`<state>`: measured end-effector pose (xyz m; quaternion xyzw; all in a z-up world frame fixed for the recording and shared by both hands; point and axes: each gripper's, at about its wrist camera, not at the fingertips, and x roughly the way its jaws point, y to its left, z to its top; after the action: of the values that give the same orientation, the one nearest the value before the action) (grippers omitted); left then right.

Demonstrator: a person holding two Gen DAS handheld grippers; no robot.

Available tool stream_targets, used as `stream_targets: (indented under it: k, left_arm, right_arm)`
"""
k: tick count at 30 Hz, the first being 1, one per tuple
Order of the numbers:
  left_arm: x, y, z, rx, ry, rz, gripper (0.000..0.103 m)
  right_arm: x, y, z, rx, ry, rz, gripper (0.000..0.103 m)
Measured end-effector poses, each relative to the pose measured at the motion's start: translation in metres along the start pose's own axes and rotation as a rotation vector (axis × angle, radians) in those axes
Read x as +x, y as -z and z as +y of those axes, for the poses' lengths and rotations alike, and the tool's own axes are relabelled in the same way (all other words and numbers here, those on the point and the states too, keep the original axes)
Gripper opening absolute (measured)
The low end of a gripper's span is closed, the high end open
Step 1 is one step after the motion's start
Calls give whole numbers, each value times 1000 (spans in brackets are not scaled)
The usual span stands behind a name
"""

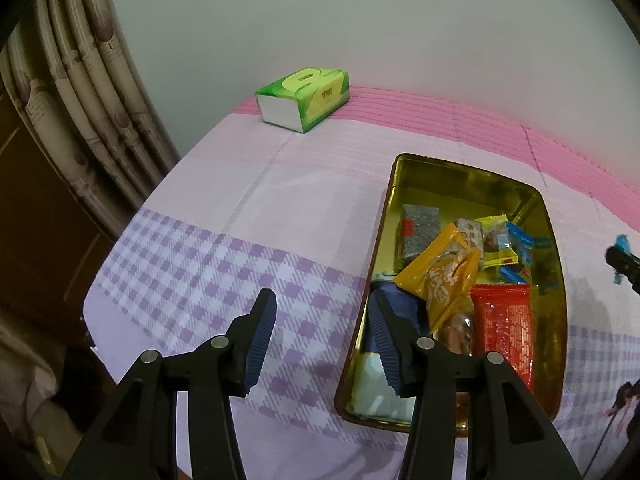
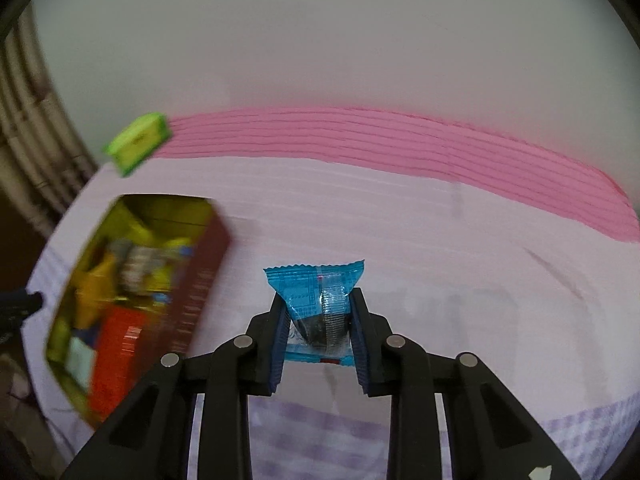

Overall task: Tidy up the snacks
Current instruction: 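Carry the blue candy into the gold tin and open the right tool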

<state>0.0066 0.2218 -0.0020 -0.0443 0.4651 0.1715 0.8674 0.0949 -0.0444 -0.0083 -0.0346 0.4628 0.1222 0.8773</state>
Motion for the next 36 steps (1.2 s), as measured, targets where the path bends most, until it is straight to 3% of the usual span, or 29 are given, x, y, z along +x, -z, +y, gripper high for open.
stream_targets:
  k: [12,18,36]
  left_arm:
    - [-5,1,11,-23,-19,-1,50]
    - [-5,11,19,-27,-37,12,50]
    - [-5,19,18,-10,-17,25,52]
  right_arm:
    - [15,-14,110,-145,-131,23,26]
    - [36,-18,127,-180,-140,59,26]
    - [66,-16,131,-177,-86,104,27]
